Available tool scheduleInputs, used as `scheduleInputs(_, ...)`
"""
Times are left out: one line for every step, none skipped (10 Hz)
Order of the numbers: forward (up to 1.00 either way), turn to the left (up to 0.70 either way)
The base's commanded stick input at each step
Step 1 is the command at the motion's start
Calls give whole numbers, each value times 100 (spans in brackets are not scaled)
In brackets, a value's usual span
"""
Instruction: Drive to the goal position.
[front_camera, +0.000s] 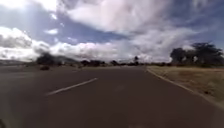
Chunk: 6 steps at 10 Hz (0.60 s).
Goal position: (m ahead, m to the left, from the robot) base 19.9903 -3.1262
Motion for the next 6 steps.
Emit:
scheduleInputs(70,0)
scheduleInputs(70,0)
scheduleInputs(70,0)
scheduleInputs(70,0)
scheduleInputs(70,0)
scheduleInputs(70,-8)
